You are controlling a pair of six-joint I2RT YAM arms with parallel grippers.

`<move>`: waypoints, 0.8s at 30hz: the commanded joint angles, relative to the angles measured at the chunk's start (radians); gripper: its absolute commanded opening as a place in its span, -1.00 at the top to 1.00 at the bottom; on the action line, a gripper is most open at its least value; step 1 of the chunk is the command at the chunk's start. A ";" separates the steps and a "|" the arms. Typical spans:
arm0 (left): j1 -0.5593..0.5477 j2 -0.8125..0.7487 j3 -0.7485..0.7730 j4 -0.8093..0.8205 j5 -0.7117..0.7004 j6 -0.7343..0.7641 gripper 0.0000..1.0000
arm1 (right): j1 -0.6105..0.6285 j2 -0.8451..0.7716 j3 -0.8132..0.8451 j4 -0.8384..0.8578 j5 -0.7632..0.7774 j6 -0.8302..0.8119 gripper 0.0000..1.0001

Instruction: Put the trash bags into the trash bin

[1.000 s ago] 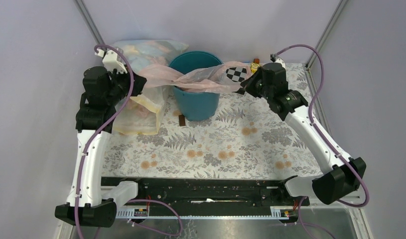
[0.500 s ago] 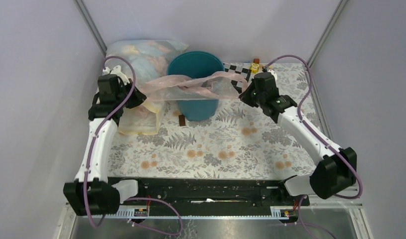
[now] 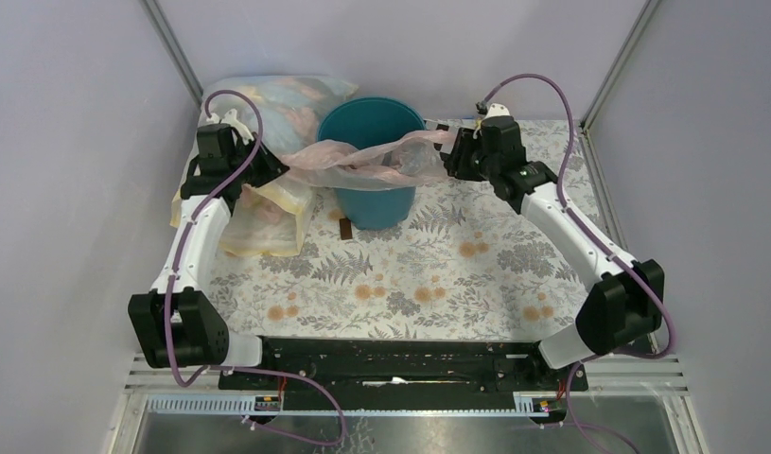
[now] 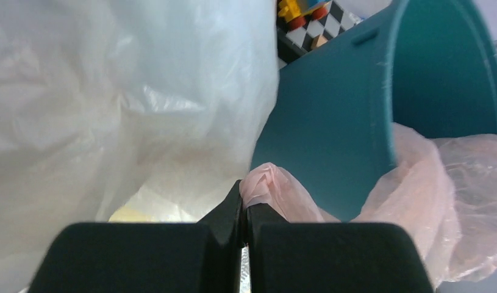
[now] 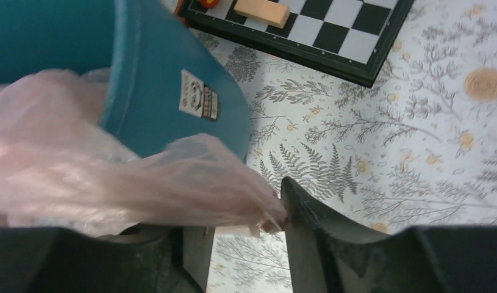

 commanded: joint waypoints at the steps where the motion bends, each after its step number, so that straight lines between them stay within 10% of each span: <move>1: -0.018 -0.008 0.067 0.085 0.003 -0.012 1.00 | -0.004 -0.111 -0.014 0.052 -0.116 -0.224 -0.10; 10: -0.060 0.055 0.140 0.067 -0.056 -0.010 1.00 | -0.004 -0.289 -0.096 0.203 -0.302 -0.433 -0.37; 24: -0.060 0.114 0.170 0.039 -0.067 0.007 1.00 | 0.005 -0.115 0.258 0.063 -0.689 -0.650 -0.49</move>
